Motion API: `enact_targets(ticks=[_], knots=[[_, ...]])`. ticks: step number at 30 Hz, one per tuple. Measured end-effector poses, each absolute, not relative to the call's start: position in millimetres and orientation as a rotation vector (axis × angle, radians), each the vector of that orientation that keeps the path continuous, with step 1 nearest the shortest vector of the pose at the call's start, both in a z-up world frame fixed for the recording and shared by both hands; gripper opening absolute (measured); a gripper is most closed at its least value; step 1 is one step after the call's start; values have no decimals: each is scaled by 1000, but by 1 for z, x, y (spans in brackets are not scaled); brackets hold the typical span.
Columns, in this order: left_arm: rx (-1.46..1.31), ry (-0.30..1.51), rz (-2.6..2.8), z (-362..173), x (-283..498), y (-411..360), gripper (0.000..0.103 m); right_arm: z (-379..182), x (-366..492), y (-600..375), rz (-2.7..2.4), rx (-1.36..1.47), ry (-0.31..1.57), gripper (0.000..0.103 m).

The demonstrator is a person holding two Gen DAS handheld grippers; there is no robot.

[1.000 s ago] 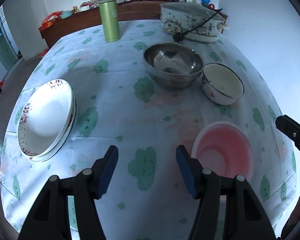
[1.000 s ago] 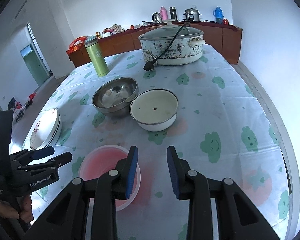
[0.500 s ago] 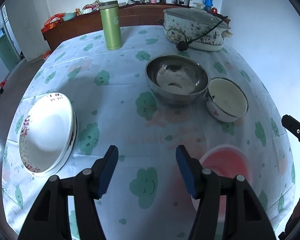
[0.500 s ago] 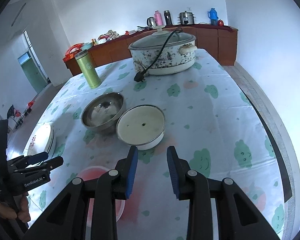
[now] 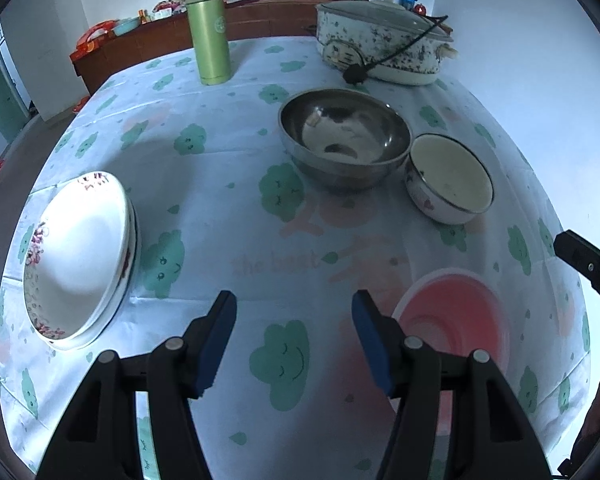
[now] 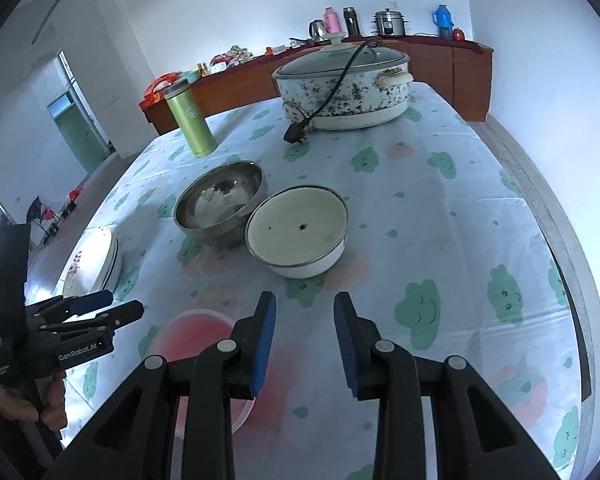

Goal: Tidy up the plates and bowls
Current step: 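Close both grippers on the rim of the pink basin and lift it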

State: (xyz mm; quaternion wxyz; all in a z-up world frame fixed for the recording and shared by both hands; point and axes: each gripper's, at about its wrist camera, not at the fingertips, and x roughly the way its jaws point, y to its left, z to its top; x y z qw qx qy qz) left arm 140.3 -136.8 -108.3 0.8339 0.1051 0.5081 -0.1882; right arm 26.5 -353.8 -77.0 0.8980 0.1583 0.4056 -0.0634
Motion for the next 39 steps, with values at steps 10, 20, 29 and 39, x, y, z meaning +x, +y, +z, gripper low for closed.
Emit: enact_targets(ticks=[10, 20, 29, 39], knots=[[187, 1036, -367, -93, 166, -137, 61, -65, 42, -359, -112, 340, 804, 33], [183, 1016, -336, -88, 204, -153, 61, -53, 98, -372, -36, 349, 803, 33], [196, 1039, -372, -98, 207, -165, 61, -74, 95, -385, -50, 348, 866, 33], [220, 1051, -448, -102, 190, -184, 61, -91, 66, -398, -80, 420, 901, 33]])
